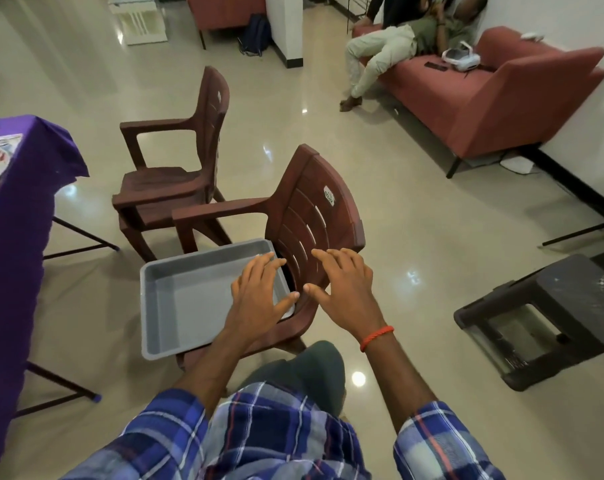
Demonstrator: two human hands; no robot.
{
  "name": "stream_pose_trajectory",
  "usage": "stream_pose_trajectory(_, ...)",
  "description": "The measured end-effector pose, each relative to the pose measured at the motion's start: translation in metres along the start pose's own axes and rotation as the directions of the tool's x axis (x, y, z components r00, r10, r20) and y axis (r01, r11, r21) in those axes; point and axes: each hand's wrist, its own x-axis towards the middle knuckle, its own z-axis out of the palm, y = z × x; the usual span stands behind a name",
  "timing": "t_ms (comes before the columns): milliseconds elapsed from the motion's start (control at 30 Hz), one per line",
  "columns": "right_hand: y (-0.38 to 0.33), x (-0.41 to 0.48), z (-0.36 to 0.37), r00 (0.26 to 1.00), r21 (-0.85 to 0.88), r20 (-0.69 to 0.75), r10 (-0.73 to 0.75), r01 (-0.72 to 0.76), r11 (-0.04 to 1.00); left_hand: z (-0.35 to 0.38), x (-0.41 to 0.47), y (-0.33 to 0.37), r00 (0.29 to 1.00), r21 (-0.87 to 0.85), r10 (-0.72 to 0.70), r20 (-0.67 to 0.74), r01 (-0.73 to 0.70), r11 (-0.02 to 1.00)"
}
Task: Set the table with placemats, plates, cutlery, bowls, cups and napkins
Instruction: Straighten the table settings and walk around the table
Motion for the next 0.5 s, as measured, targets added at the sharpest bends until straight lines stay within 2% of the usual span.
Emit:
stream_pose_trajectory(267,0.061,0.051,-0.006,0.997,-0.051,0.025,-0.074,0.075,0.996,0.031,0.062,0.035,0.999,0.019,0.043,-0.029,-0.042,0.999)
stream_pose_trajectory(400,0.095,0.097,-0.014,0.973,-0.056,0.137,-0.188,0.197,0.979,0.056,0.108,0.048,0.991,0.000,-0.087,-0.105,0.088,0.996)
stream_pose_trajectory(500,0.115,0.119,-0.034,0.928,-0.050,0.235,-0.288,0.307,0.950,0.068,0.132,0.069,0.972,-0.035,-0.185,-0.146,0.182,0.983)
